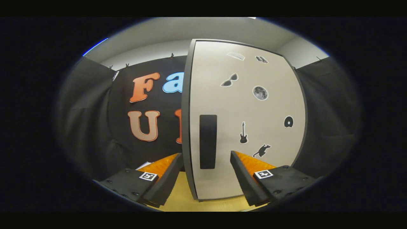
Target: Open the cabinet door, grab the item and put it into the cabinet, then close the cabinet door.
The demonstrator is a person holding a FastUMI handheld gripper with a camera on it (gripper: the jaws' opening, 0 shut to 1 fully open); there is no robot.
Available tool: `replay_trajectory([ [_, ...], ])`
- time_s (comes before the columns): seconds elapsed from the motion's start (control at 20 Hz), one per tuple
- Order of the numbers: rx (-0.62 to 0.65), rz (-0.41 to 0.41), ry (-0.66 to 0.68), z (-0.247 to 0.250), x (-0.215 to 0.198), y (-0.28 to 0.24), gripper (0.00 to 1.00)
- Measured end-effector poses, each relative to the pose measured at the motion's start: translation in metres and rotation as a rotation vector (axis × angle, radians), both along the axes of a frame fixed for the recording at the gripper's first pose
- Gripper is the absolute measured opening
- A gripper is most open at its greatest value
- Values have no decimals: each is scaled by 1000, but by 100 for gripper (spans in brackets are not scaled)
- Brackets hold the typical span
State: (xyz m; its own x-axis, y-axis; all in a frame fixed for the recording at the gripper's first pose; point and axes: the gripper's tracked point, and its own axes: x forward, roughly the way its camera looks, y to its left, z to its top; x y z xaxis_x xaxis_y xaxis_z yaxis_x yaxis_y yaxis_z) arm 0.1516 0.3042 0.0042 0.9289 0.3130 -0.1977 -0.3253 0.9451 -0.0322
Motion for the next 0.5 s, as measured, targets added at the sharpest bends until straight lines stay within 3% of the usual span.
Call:
replay_trajectory([
  [0.5,-30,-14,71,-29,39,14,96],
])
